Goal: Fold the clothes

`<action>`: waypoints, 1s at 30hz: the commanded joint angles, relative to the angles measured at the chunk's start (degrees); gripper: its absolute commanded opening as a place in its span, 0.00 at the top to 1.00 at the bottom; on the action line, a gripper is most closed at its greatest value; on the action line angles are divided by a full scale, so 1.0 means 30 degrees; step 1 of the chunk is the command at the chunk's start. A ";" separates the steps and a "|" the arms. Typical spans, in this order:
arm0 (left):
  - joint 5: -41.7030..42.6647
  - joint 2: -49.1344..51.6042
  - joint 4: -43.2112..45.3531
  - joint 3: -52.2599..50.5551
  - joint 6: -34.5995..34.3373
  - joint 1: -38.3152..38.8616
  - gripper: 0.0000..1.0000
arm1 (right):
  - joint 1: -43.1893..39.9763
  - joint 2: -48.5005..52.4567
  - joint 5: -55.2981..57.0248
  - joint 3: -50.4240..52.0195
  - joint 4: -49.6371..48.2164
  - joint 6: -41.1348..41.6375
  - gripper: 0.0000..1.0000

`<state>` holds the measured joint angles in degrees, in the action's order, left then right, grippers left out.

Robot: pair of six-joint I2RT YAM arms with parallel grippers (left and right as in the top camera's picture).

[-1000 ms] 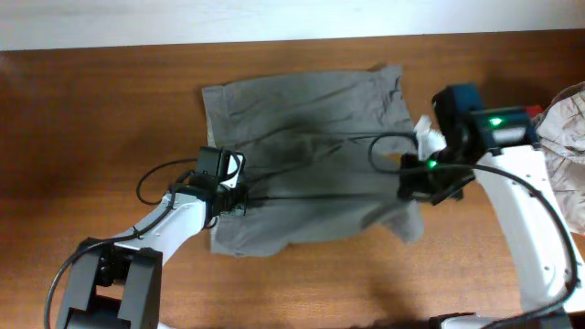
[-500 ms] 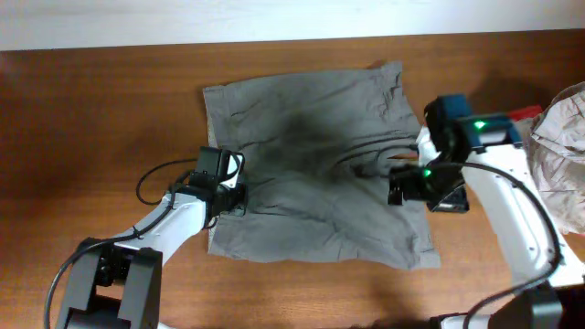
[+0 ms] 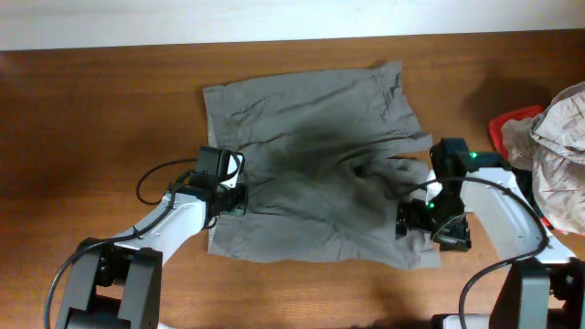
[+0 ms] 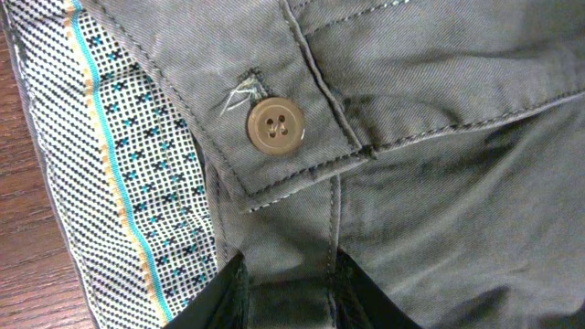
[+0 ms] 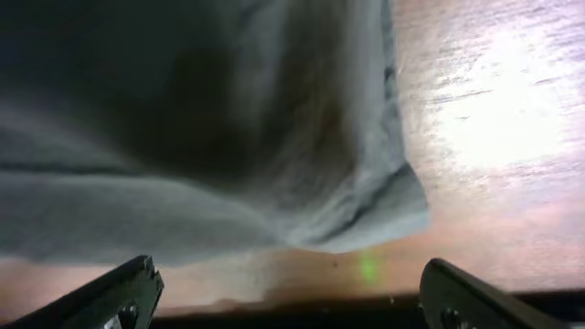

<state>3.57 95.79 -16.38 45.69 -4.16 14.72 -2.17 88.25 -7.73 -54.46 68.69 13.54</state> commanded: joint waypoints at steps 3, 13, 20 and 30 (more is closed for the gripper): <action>-0.0780 0.0466 -0.0117 -0.0211 -0.0197 -0.0204 0.69 | -0.0036 -0.0007 -0.1843 0.2324 -0.1494 0.0248 0.04; -0.0780 0.0466 -0.0117 -0.0211 -0.0197 -0.0204 0.69 | -0.0036 -0.0204 -0.4568 0.4524 -0.2965 0.1013 0.85; -0.0787 0.0466 -0.0146 -0.0211 -0.0197 -0.0204 0.68 | -0.0036 -0.1909 -0.5180 0.1450 0.1792 0.1013 0.96; -0.0845 0.0466 -0.0189 -0.0211 -0.0197 -0.0211 0.69 | -0.0036 -0.3169 -0.3308 -0.3665 0.4320 0.1027 0.96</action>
<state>3.36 95.79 -16.38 45.71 -4.16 14.72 -2.17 79.44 -21.45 -62.78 81.10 16.47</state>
